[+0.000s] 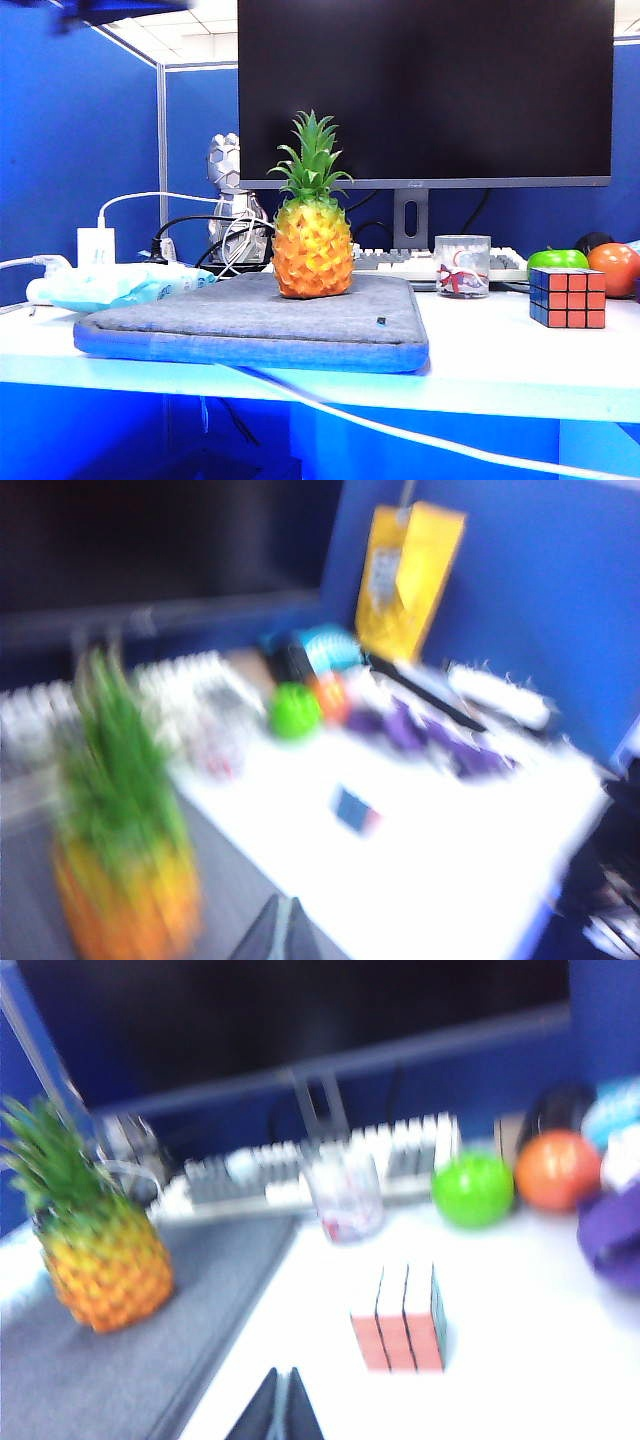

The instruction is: Rotate the Rubik's Cube so that its red face is facing towards you.

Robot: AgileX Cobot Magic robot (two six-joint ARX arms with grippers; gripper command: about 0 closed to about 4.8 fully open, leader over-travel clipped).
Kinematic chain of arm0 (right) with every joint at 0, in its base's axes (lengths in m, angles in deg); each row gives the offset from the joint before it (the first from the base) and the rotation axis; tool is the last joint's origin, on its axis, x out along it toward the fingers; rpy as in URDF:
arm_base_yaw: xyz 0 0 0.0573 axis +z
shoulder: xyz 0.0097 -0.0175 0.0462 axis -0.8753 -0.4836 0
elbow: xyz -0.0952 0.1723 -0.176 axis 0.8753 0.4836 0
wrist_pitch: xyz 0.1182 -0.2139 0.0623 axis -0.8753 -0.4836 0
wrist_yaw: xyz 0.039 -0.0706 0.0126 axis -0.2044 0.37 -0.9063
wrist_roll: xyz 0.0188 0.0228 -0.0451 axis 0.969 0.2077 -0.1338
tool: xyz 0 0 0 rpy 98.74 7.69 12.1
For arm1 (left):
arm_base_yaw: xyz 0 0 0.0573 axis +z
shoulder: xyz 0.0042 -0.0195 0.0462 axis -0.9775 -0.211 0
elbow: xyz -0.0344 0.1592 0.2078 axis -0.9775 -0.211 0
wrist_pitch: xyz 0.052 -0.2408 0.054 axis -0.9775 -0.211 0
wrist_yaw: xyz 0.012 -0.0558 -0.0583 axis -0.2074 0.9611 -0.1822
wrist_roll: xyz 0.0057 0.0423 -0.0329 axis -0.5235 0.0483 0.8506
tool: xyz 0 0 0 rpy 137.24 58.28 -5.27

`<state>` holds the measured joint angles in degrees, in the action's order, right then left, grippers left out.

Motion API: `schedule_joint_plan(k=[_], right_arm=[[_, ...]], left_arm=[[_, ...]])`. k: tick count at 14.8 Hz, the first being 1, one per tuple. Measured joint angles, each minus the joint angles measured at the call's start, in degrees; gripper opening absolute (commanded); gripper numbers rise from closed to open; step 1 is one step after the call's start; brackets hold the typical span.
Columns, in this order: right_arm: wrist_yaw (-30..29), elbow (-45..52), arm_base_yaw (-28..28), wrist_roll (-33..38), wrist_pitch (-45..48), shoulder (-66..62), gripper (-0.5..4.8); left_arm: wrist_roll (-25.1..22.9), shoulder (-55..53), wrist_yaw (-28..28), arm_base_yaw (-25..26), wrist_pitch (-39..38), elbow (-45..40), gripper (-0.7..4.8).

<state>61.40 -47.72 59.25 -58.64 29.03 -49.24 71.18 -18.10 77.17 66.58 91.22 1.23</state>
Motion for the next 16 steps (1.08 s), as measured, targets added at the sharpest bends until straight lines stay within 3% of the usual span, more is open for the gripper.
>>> schedule_joint_plan(k=[2,3,6,10,12,14,16], right_arm=[[1.1,-7.2,0.0,0.0,-2.0,-9.4,-0.06],[1.6,-12.3,0.0,0.0,-2.5,-16.7,-0.06],[-1.9,-27.4,0.0,-1.4,-6.0,-42.5,-0.06],[-3.9,-43.4,-0.6,-8.2,-14.3,-62.9,-0.06],[-4.0,-48.2,-1.3,-10.2,-19.2,-66.4,-0.06],[-4.8,-52.3,-2.8,-11.9,-23.4,-68.5,-0.06],[-6.1,-52.8,-5.9,-17.6,-30.0,-68.9,-0.06]], left_arm=[[-0.4,-5.6,-1.4,-1.4,-0.5,4.7,-0.05],[-1.3,-8.8,-4.7,-3.3,-1.5,7.6,-0.05],[-7.9,-16.7,-13.7,-9.9,-10.1,16.8,-0.05],[-9.6,-26.7,-18.4,-14.3,-20.0,29.8,-0.05],[-8.7,-31.1,-16.6,-15.2,-25.1,35.3,-0.05],[-7.2,-36.5,-8.0,-15.2,-30.2,41.4,-0.05],[-7.0,-39.8,-6.1,-16.3,-35.3,45.1,-0.05]])
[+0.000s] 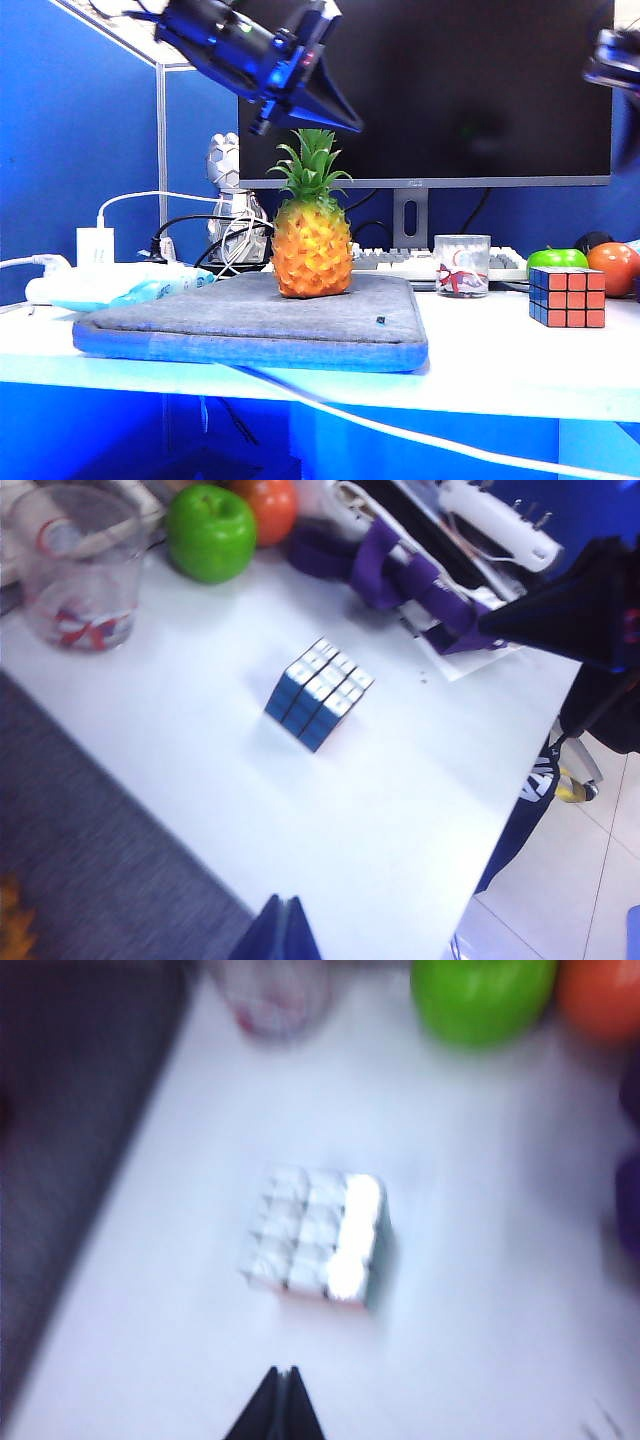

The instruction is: Rotate the Rubik's Cube so that its red face is facing towards you.

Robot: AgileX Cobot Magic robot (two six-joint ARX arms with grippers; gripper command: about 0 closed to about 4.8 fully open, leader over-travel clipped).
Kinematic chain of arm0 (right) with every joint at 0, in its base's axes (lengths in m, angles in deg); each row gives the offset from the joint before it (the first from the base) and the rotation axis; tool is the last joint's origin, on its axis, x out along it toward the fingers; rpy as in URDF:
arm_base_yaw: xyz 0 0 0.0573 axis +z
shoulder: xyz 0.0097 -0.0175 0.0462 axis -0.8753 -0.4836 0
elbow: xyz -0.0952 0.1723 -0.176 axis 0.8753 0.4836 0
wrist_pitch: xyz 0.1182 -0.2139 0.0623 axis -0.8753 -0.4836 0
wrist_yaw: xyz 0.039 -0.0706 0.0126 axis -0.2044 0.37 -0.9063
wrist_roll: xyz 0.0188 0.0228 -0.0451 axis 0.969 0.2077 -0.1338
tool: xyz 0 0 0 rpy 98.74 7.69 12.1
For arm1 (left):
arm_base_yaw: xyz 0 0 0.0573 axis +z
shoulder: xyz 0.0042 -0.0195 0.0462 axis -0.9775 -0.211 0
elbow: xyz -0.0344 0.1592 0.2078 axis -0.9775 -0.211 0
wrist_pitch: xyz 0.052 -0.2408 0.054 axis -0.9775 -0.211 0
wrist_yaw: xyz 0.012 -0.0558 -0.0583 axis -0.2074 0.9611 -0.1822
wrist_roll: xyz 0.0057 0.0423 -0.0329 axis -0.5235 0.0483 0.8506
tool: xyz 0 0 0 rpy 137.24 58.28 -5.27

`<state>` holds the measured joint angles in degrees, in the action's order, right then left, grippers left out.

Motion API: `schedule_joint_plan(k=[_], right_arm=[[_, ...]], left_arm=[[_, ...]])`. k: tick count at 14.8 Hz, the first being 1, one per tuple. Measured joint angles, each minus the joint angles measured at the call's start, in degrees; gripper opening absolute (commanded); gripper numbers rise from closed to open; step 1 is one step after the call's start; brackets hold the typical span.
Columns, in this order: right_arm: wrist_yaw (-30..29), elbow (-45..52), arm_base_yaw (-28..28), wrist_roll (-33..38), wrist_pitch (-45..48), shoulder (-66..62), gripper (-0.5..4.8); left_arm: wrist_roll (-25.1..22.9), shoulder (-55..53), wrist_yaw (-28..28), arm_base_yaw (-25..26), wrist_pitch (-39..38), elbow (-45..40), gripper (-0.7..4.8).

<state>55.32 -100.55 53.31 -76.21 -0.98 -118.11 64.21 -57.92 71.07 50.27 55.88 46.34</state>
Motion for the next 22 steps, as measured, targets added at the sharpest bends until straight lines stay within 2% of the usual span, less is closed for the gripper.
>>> schedule_joint_plan(k=[1,4,6,7,10,13,14,15,17,18,20,22], right_arm=[[-2.1,0.1,-3.0,-0.2,-0.9,-0.4,-0.06],[-23.8,0.1,-16.7,3.2,-0.3,-5.6,-0.06],[-33.7,0.1,-21.5,4.4,0.3,-8.7,-0.06],[-35.0,0.1,-22.5,4.2,0.4,-10.8,-0.06],[-36.9,0.1,-22.6,1.4,-0.5,-18.0,-0.06],[-39.1,0.1,-22.6,0.6,0.2,-22.1,-0.06],[-38.9,0.1,-22.6,0.7,0.4,-23.1,-0.06],[-38.4,0.2,-22.1,0.9,0.4,-23.2,-0.06],[-38.4,0.1,-19.2,1.1,1.7,-23.0,-0.06],[-38.4,0.1,-17.6,1.4,2.1,-23.0,-0.06],[-36.2,0.1,-12.0,2.7,3.3,-23.0,-0.06],[-33.4,0.0,-7.6,4.0,5.1,-23.0,-0.06]], left_arm=[[0.4,0.2,0.7,-0.1,0.7,0.2,-0.05],[3.1,0.2,-0.2,-2.2,2.0,0.9,-0.05],[6.3,-0.6,-5.7,-5.1,3.3,1.0,-0.05],[9.1,-2.1,-10.8,-7.0,4.9,1.0,-0.05],[16.3,-8.3,-19.2,-10.8,4.7,3.3,-0.05],[21.2,-11.5,-20.6,-11.5,9.1,4.0,-0.05],[21.4,-12.5,-20.6,-11.6,11.3,4.0,-0.05],[21.4,-13.1,-19.0,-11.6,13.4,4.0,-0.05],[22.0,-15.3,-9.4,-11.0,20.8,4.6,-0.05],[22.3,-16.2,-6.3,-10.5,21.2,4.8,-0.05],[23.4,-21.7,3.4,-7.2,20.4,8.3,-0.05],[23.6,-24.3,6.1,-5.7,19.4,11.5,-0.05]])
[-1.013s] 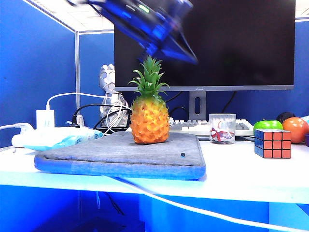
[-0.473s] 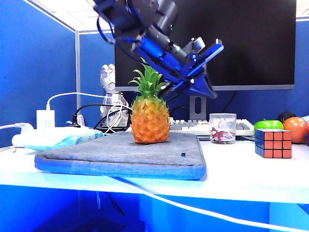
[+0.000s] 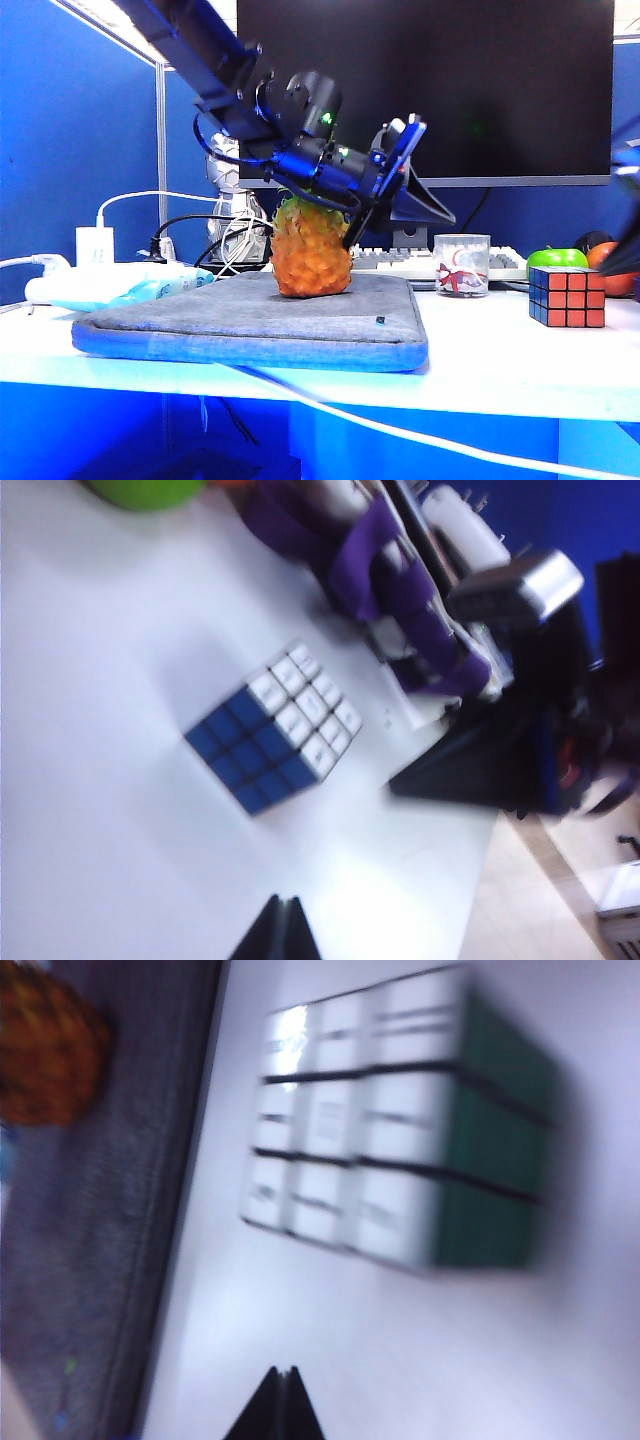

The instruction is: Rotate the Rubik's Cube so that its red face is facing towards you.

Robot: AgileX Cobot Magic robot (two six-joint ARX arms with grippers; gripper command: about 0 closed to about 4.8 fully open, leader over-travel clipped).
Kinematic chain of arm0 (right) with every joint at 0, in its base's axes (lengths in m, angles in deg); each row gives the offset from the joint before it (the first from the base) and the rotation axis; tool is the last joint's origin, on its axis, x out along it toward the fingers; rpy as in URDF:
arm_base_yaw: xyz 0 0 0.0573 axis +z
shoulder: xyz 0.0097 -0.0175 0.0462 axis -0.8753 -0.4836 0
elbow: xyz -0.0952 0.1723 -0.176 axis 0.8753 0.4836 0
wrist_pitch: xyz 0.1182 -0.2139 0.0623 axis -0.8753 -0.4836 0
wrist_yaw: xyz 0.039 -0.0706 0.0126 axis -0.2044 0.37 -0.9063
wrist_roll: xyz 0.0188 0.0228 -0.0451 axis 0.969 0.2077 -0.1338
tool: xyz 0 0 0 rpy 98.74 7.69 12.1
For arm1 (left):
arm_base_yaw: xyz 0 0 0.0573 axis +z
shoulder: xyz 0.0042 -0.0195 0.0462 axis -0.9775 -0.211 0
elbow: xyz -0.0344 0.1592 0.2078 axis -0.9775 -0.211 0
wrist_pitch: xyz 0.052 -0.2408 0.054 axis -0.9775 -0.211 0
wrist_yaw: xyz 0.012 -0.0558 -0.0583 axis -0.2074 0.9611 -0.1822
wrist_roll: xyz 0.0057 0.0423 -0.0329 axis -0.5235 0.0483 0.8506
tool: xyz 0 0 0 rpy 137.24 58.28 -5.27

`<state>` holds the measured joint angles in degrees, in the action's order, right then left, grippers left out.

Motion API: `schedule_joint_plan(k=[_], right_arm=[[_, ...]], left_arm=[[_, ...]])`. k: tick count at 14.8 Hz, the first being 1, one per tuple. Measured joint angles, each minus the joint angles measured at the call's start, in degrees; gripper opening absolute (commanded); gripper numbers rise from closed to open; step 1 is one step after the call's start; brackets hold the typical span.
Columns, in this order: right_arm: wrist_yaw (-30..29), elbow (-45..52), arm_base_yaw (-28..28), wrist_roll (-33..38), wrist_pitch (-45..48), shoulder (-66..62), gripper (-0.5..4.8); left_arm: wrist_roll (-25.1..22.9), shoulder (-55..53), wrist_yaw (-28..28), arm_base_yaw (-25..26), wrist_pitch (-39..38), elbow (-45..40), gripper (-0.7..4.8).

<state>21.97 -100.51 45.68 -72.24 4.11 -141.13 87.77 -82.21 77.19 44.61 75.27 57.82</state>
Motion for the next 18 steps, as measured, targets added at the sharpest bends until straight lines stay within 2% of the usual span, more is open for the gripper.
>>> schedule_joint_plan(k=[3,5,7,8,13,18], right_arm=[[5.6,0.0,4.4,3.0,4.2,0.0,-0.06],[9.5,-0.1,7.1,3.7,5.7,0.0,-0.06],[10.0,-0.1,7.8,3.8,5.7,0.0,-0.06],[10.6,-0.1,7.8,3.8,5.7,0.0,-0.06],[18.1,-0.1,7.8,3.7,7.7,0.1,-0.06],[30.2,-0.1,7.6,3.3,16.1,0.1,-0.06]], left_arm=[[-2.3,-1.5,1.4,0.0,0.9,6.9,-0.05],[-3.4,-6.3,1.4,-0.1,-0.3,13.7,-0.05],[-4.8,-9.3,0.8,-0.1,-2.7,17.4,-0.05],[-7.3,-11.6,0.0,0.0,-3.7,20.4,-0.05],[-7.7,-12.9,-1.3,-0.8,-7.5,21.5,-0.05],[-5.2,-10.6,4.0,-2.0,-10.4,21.5,-0.05]])
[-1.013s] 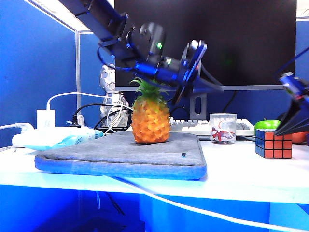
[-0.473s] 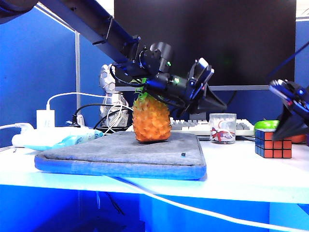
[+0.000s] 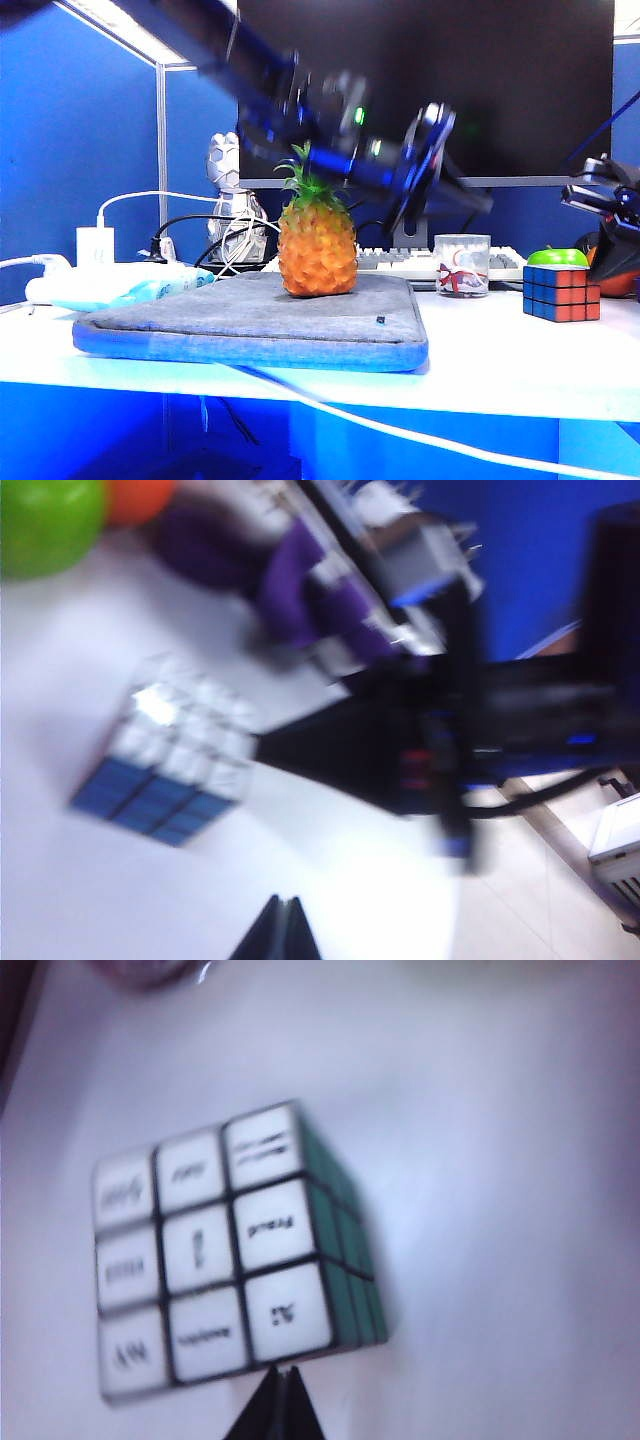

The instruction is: Rotate the Rubik's Cube so that its red face is facing towards you.

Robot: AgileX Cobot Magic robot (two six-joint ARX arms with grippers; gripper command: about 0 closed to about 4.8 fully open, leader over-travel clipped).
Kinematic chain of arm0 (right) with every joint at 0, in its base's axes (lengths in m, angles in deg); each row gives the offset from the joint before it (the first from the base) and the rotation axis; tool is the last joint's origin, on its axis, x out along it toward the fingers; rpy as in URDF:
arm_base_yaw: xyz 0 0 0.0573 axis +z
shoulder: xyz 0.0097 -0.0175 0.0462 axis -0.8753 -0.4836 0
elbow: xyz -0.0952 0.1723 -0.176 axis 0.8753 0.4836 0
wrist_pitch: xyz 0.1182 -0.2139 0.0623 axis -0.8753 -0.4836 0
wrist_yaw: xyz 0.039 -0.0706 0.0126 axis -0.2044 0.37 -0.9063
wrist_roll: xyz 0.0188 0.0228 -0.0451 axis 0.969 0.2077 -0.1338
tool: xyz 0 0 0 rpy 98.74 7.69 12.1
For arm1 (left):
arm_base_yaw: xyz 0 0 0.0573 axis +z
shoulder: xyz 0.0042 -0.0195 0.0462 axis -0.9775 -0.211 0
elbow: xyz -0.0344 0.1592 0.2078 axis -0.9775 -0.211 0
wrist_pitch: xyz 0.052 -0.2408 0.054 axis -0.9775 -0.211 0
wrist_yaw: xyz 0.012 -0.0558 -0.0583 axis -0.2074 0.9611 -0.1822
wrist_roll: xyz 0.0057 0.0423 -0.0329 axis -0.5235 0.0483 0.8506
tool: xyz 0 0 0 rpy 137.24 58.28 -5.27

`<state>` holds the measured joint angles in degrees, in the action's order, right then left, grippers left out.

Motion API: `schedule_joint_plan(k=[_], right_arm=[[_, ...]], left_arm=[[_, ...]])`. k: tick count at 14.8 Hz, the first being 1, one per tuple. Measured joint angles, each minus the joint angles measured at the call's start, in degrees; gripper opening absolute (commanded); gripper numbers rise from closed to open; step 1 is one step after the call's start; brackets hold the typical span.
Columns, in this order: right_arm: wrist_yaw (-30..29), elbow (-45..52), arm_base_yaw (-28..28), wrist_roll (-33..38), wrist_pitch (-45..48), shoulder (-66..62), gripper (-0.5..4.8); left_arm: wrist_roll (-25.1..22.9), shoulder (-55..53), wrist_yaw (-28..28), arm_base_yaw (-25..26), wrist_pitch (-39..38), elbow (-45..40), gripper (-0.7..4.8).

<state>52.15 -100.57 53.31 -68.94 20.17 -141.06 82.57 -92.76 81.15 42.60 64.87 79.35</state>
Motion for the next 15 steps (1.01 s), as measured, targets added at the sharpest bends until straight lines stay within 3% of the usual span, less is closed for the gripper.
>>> schedule_joint_plan(k=[2,5,8,11,15], right_arm=[[1.9,0.0,-0.1,0.0,7.5,-0.6,-0.06],[2.8,-2.9,-0.4,-0.5,11.3,-5.2,-0.06],[-0.5,-6.8,-0.9,0.1,3.9,-6.3,-0.06],[-2.3,-10.1,0.2,-0.2,0.0,2.8,-0.06],[-3.6,-9.1,6.3,-0.2,-10.8,4.1,-0.06]], left_arm=[[0.0,3.1,0.3,-1.1,-1.2,0.0,-0.05],[0.0,7.0,0.4,-2.7,-4.2,0.0,-0.05],[-4.3,9.6,-0.2,-3.0,-9.5,0.0,-0.05],[-11.2,12.1,-7.1,-1.8,-18.8,0.0,-0.05],[-14.9,13.0,-8.9,-1.6,-23.4,0.1,-0.05]])
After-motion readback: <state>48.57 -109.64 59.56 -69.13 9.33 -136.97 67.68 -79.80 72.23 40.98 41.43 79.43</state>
